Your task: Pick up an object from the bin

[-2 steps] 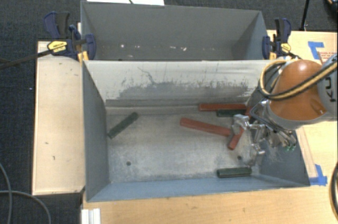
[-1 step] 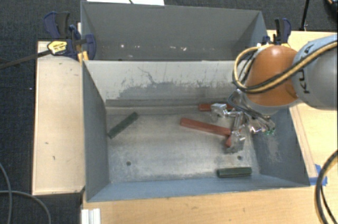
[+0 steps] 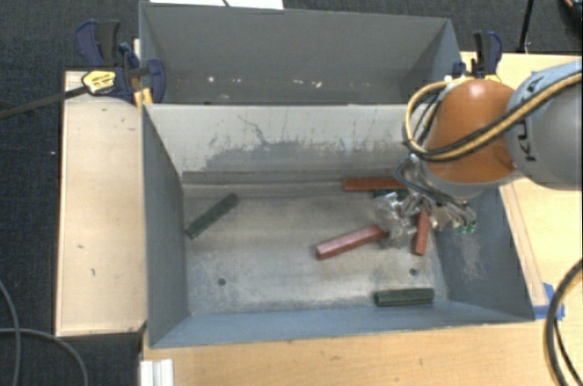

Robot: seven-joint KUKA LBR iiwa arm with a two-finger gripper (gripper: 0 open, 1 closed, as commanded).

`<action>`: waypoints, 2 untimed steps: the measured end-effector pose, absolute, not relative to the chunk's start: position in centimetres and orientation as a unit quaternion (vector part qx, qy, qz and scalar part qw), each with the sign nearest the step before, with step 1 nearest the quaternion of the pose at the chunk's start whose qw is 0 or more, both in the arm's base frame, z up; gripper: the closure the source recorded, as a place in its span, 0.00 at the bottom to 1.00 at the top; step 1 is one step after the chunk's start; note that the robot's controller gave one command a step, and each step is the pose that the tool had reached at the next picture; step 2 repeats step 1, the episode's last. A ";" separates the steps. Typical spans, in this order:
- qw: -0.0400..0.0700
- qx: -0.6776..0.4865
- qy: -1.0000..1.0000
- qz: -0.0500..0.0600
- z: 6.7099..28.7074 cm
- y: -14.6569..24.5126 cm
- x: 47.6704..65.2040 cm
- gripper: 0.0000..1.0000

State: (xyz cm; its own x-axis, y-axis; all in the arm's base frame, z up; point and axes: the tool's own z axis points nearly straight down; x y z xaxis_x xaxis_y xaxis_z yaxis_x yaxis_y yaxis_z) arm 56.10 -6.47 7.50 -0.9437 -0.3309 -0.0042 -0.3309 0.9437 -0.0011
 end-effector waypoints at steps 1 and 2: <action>0.006 -0.199 0.980 -0.001 22.6 -3.1 56.2 1.00; 0.006 -0.199 0.980 -0.001 22.6 -3.1 56.2 1.00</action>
Offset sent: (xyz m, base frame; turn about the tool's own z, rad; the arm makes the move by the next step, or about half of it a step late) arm -0.0016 0.0328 0.1455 -0.0570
